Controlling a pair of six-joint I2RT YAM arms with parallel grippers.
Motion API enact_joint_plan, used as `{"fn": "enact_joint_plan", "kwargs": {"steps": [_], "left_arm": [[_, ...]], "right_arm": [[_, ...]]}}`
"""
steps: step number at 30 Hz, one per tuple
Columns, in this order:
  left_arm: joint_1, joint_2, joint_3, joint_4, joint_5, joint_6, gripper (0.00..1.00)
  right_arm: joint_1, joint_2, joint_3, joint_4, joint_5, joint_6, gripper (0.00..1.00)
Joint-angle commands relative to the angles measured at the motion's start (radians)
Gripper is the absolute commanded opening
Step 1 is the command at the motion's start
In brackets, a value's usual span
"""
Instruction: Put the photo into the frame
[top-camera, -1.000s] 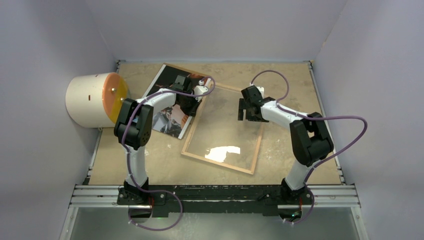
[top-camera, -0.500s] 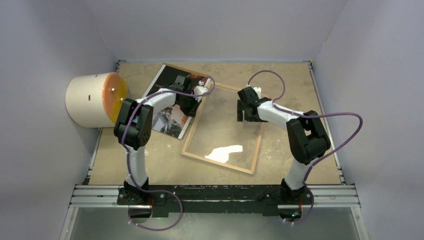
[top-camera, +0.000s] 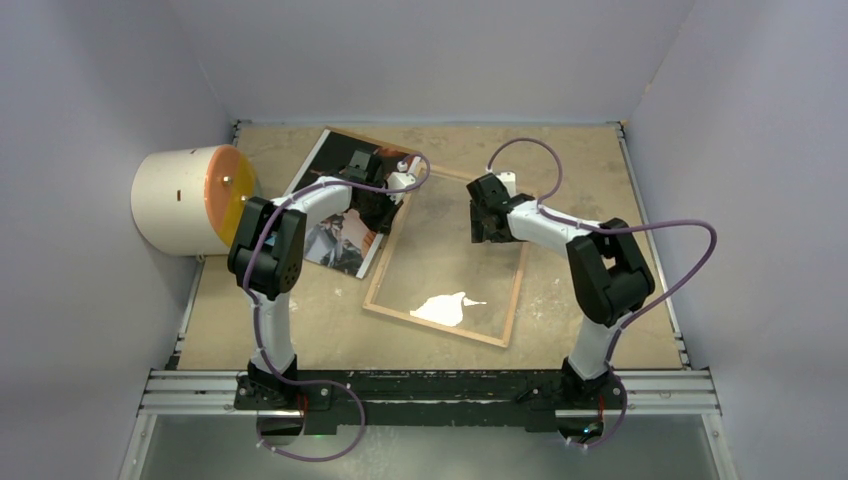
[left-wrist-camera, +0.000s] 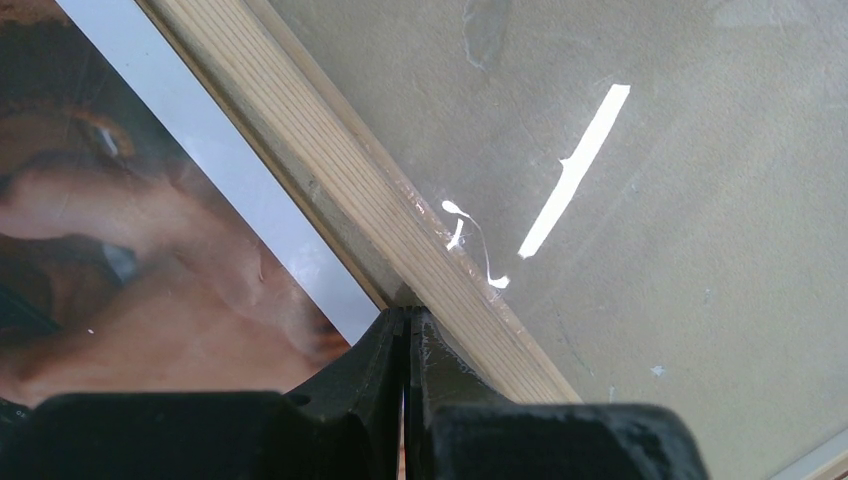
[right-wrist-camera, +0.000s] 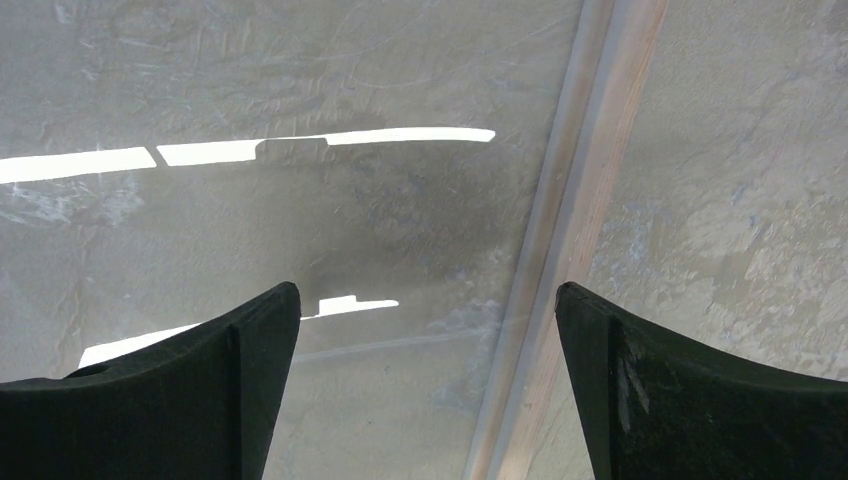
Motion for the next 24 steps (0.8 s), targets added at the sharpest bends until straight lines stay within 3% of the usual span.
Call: {"fn": "enact_joint_plan", "kwargs": {"steps": [1,11,18,24], "left_arm": [[0.000,-0.015,0.004,-0.088,0.017,0.023,0.04],[0.000,-0.008,0.003,-0.087,0.019,0.029,0.05],[0.000,-0.015,-0.009,-0.080,0.012,0.034,0.04],[0.000,-0.024,-0.019,-0.078,0.011,0.037,0.04]], "right_arm": [[0.013,0.015,0.044,0.027,0.015,-0.001,0.99],[0.016,0.024,0.047,0.031,0.016,0.004,0.99],[0.013,-0.028,-0.005,0.109,-0.146,0.023,0.99],[0.011,-0.069,-0.031,0.145,-0.176,0.029,0.99]]}}
